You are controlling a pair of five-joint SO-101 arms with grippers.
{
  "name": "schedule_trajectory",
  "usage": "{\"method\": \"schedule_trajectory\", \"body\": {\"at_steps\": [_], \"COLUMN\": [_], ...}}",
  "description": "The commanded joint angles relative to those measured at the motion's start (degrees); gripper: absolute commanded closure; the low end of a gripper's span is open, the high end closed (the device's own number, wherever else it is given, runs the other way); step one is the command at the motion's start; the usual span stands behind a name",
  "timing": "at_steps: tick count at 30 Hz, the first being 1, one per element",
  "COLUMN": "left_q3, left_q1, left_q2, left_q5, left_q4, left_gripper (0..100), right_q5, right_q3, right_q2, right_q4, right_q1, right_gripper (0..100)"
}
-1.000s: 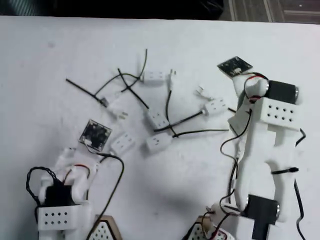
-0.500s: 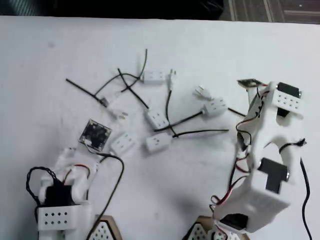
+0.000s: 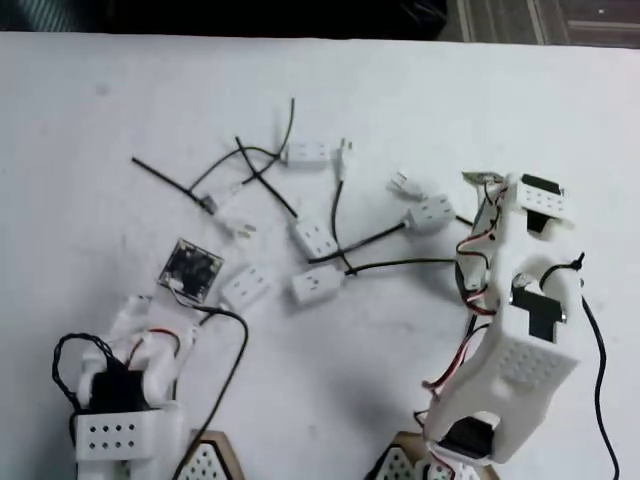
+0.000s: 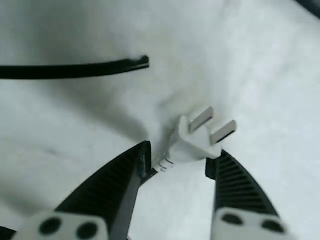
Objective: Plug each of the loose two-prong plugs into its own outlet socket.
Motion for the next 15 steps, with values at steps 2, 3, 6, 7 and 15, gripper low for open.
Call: {"method": "schedule_trajectory", "body": {"at_steps": [2, 3, 6, 7, 15], "left_q3": [-0.4, -0.4, -0.4, -0.4, -0.4], "left_q1": [0.0, 0.0, 0.0, 0.0, 0.0], "left_q2": [-0.5, -0.5, -0.5, -0.5, -0.5], "left_q5": [0.2, 0.2, 0.2, 0.2, 0.1], "left_q4": [-0.6, -0.6, -0.6, -0.6, -0.5], "left_gripper": [98, 98, 98, 98, 98], "right_q5": [-0.4, -0.4, 0.1, 0.2, 16.5], "right_q3": [-0.4, -0.6, -0.6, -0.4, -0.3], "right_q2": [0.0, -0.4, -2.9, -4.0, -13.6], "right_q4": [-1.8, -1.7, -1.7, -1.6, 3.3], "right_q1": [-2.5, -2.5, -2.2, -1.9, -1.2], "right_gripper": [83.9, 87.1, 97.4, 98.5, 97.8]}}
